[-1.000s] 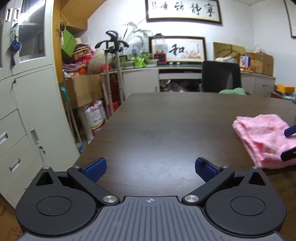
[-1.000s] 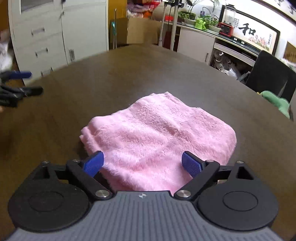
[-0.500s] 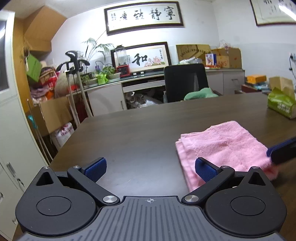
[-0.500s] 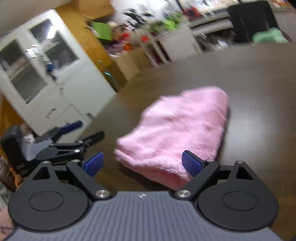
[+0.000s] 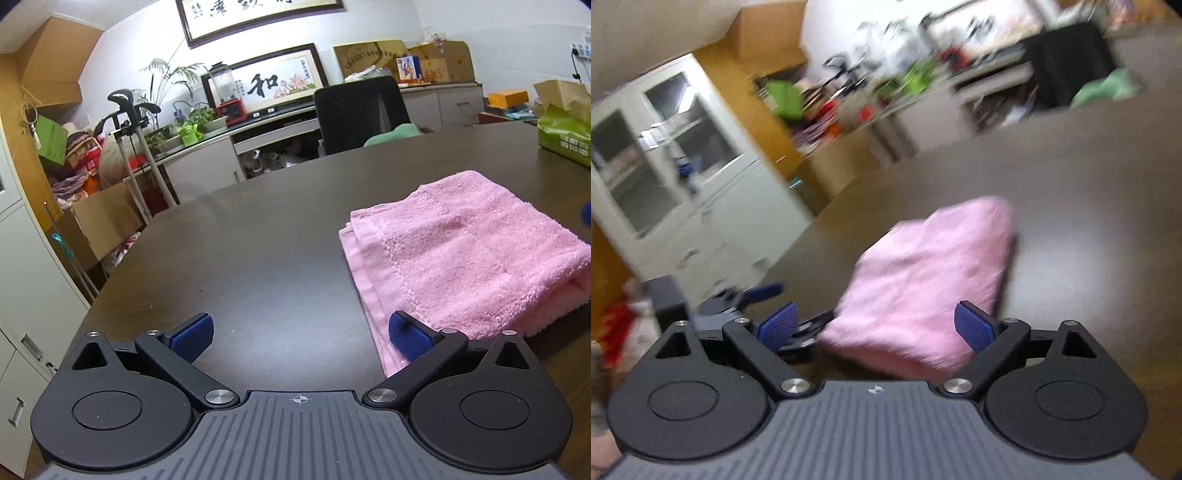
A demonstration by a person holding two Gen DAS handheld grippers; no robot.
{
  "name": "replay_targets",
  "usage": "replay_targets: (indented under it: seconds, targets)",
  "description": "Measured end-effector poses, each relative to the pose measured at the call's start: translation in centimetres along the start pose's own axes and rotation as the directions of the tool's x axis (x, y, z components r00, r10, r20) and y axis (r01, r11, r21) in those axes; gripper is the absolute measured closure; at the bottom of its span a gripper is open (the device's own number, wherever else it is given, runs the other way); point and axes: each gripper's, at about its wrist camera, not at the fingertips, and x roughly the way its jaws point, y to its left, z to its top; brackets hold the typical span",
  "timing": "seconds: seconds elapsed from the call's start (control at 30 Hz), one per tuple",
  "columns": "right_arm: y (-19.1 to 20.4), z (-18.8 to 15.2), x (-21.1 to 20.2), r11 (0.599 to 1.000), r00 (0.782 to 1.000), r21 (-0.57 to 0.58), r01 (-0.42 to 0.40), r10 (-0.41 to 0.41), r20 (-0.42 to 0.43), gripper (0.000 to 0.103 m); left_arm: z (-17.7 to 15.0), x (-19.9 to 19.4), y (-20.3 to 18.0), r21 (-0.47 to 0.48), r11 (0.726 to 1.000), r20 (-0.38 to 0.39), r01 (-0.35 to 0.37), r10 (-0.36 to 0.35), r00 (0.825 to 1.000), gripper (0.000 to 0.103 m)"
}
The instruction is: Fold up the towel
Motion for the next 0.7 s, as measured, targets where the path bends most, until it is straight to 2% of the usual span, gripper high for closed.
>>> replay_targets:
  seconds: [0.17,0.33,0.4,0.5,0.7]
  targets:
    - [1.7,-2.0,-0.8,0.985,0.985,-0.051,0.164,-0.161,0.061,0.009,-0.4,-2.2,1.1,-0.112,0.993,0.008,0.018,-0.017,1.0,0.0]
    - [3.5,-3.9,-1.7,0.941,0.941,-0.091,0.326,-0.313,0.129,0.007,-1.4,-4.7,1.2,-0.216,0.974,-0.016,0.065,-0.07,0.997,0.0]
    - [4.0,-4.8,-1.5,0.924,0.928,-0.108,0.366,-0.352,0.124,0.004,-2.0,-5.3,0.8,-0.238,0.967,-0.028,0.088,-0.098,0.995,0.0]
    - [4.6,-5.7,-0.6,0.898,0.906,-0.128,0.421,-0.412,0.095,0.004,-2.6,-6.1,-0.1,-0.242,0.964,-0.047,0.109,-0.124,0.991,0.0]
    - [4.9,-5.7,0.6,0.866,0.877,-0.139,0.481,-0.477,0.062,0.002,-3.0,-6.5,-2.1,-0.213,0.97,-0.082,0.12,-0.14,0.987,0.0]
